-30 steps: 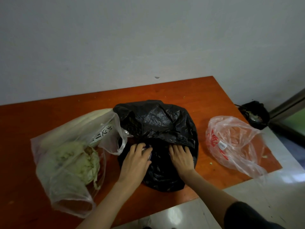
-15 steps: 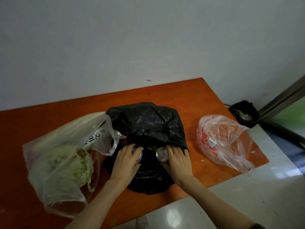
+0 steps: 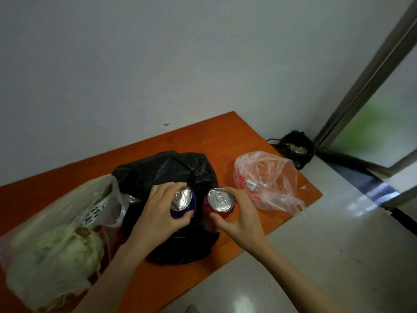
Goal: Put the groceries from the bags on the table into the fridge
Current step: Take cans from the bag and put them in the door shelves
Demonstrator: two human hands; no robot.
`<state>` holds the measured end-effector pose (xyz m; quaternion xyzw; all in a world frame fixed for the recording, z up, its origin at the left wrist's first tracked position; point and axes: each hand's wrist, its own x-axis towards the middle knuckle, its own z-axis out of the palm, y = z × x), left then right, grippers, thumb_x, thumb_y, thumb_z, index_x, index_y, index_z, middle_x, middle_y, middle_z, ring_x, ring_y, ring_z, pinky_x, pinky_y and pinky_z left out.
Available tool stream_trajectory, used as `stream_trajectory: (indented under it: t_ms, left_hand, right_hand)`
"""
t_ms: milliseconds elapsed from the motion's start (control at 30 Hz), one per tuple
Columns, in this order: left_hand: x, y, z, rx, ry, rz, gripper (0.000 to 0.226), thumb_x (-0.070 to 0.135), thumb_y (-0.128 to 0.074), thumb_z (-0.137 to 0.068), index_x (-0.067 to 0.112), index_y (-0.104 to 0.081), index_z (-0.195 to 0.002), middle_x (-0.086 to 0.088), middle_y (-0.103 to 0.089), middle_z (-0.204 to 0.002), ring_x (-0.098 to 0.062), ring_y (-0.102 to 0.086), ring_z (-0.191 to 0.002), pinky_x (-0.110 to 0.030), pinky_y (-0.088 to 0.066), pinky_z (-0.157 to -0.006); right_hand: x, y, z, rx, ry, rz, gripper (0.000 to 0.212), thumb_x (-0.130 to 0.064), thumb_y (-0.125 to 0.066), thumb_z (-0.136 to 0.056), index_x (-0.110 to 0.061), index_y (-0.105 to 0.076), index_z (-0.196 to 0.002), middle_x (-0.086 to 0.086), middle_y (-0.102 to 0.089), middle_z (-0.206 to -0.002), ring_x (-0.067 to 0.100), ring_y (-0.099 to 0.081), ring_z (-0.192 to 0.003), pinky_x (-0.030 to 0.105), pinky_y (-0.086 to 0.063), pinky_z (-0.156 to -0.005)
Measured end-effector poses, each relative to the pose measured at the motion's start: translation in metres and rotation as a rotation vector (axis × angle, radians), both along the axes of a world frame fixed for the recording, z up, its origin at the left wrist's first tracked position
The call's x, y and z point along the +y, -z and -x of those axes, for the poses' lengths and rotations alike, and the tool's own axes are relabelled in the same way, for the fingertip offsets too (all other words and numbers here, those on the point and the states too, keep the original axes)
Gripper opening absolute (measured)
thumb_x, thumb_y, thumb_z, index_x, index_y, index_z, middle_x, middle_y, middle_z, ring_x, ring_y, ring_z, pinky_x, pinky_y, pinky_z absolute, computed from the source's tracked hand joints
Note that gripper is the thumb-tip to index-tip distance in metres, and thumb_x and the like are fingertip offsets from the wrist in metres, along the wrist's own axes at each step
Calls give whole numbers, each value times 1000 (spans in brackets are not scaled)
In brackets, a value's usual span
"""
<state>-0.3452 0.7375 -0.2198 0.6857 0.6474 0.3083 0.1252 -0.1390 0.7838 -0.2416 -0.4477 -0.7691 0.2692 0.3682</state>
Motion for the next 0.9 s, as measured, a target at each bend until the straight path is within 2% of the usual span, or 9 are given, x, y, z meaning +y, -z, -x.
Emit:
stream_trajectory:
  t_ms: [100,200,267,367,467,600,767,900]
  left_hand:
    - [2,-21,-29,-20,61,-64,65,27,-80,-66,20,-54,-125,12,-48,-118,-4,-36,-115,-2,-22,-95]
    - [1,-39,-74,-37,144,-122,66,23,-82,-66,21,-53,-125,13,-48,-119,-5,-37,-116,-5,-25,-91]
    - [-3,-49,-113,-59,210,-145,65,32,-79,-66,20,-54,-124,11,-50,-117,-8,-40,-114,-8,-28,-88]
    - [-16,-57,-182,-70,317,-177,69,55,-58,-63,21,-54,-123,14,-50,-114,-5,-39,-108,-10,-31,-85]
    - [-38,-61,-257,-128,457,-168,69,59,-54,-62,28,-51,-124,16,-50,-115,-4,-40,-109,-14,-32,-88]
    - [-72,-68,-361,-165,690,-169,65,57,-58,-63,31,-50,-122,17,-51,-113,0,-40,-106,-7,-31,-84]
    - [-113,-90,-484,-219,922,-188,63,55,-59,-61,26,-57,-117,30,-48,-105,-2,-43,-99,-5,-33,-82]
    - [-136,-105,-579,-247,1056,-213,66,55,-58,-62,21,-60,-118,19,-56,-108,-9,-48,-100,-7,-32,-85]
  right_hand:
    - [-9,-19,-38,2,97,-66,54,-48,-67,-68,-32,-47,-115,-13,-53,-108,1,-51,-102,20,-44,-88]
    - [-28,-39,-90,5,209,-90,57,-53,-66,-66,-38,-42,-116,-14,-51,-110,0,-51,-103,21,-45,-89]
    - [-49,-53,-130,31,293,-94,57,-55,-63,-65,-41,-40,-115,-12,-52,-112,1,-51,-104,20,-45,-89]
    - [-92,-68,-200,67,428,-121,55,-53,-63,-65,-39,-43,-114,-11,-54,-110,3,-52,-102,22,-47,-87]
    - [-145,-78,-271,78,565,-109,55,-54,-62,-64,-37,-46,-114,-12,-53,-109,2,-52,-101,22,-48,-85]
    - [-223,-94,-364,101,753,-77,60,-59,-58,-60,-33,-46,-113,-12,-51,-108,3,-51,-100,9,-40,-81]
    - [-309,-119,-466,98,998,-124,57,-56,-58,-57,-32,-50,-108,-7,-54,-106,4,-55,-96,4,-38,-81]
    - [-360,-124,-531,170,1174,-183,59,-53,-60,-58,-26,-55,-110,-5,-56,-106,5,-57,-98,16,-44,-84]
